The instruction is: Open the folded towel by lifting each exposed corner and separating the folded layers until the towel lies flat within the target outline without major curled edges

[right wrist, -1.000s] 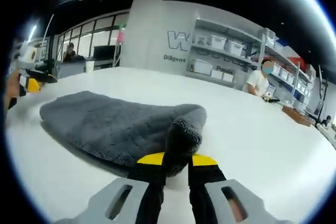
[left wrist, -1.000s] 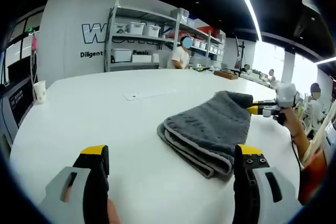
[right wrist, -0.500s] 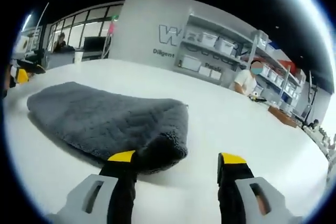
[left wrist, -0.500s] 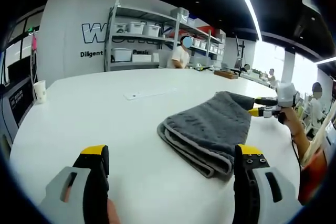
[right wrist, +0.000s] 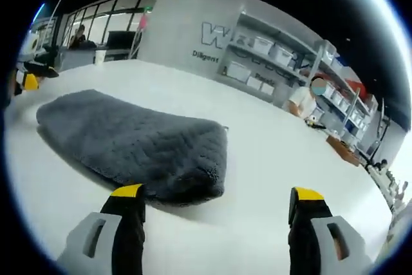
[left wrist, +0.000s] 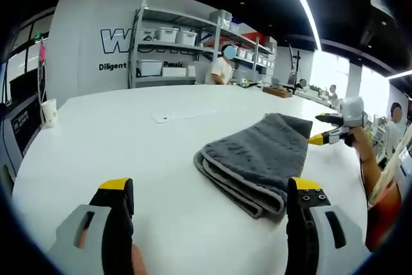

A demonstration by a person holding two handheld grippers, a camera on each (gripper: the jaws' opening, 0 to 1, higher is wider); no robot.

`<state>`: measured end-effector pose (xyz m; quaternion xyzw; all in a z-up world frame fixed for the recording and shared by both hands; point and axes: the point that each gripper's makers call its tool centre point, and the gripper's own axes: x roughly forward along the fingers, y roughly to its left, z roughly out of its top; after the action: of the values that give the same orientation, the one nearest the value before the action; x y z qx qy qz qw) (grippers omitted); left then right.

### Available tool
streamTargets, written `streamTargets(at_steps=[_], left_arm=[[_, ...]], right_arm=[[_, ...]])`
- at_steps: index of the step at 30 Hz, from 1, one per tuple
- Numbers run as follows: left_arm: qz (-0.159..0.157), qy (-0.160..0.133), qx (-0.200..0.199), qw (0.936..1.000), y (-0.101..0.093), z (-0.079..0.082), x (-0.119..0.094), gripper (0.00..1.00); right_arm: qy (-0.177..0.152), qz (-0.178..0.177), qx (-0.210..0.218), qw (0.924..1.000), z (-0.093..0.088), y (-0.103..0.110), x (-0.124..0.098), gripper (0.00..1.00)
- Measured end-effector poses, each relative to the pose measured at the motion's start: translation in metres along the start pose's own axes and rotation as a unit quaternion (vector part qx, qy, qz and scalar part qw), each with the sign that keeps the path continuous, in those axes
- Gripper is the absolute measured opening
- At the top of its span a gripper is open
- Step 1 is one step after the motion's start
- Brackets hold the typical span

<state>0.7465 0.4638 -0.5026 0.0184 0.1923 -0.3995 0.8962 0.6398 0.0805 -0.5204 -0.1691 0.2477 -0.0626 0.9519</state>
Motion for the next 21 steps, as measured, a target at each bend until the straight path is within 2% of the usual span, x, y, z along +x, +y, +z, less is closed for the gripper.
streamTargets(at_steps=[4, 6, 14, 19, 21], left_arm=[[-0.001, -0.001, 0.000, 1.0000, -0.001, 0.001, 0.000, 0.98], [-0.001, -0.001, 0.000, 1.0000, -0.001, 0.001, -0.001, 0.98], [-0.002, -0.005, 0.001, 1.0000, 0.000, 0.004, -0.003, 0.99], [0.000, -0.012, 0.000, 0.9999, 0.001, 0.008, -0.006, 0.99], [0.000, -0.015, -0.001, 0.9999, 0.001, 0.008, -0.007, 0.99]], right_arm=[[0.007, 0.027, -0.049, 0.9984, 0.012, 0.014, -0.007, 0.99], [0.000, 0.036, -0.068, 0.9970, 0.021, 0.024, -0.011, 0.99], [-0.029, 0.082, -0.100, 0.9911, 0.052, 0.059, -0.013, 0.99], [-0.055, 0.126, -0.137, 0.9809, 0.072, 0.097, -0.012, 0.99], [-0.069, 0.165, -0.158, 0.9711, 0.079, 0.122, -0.015, 0.99]])
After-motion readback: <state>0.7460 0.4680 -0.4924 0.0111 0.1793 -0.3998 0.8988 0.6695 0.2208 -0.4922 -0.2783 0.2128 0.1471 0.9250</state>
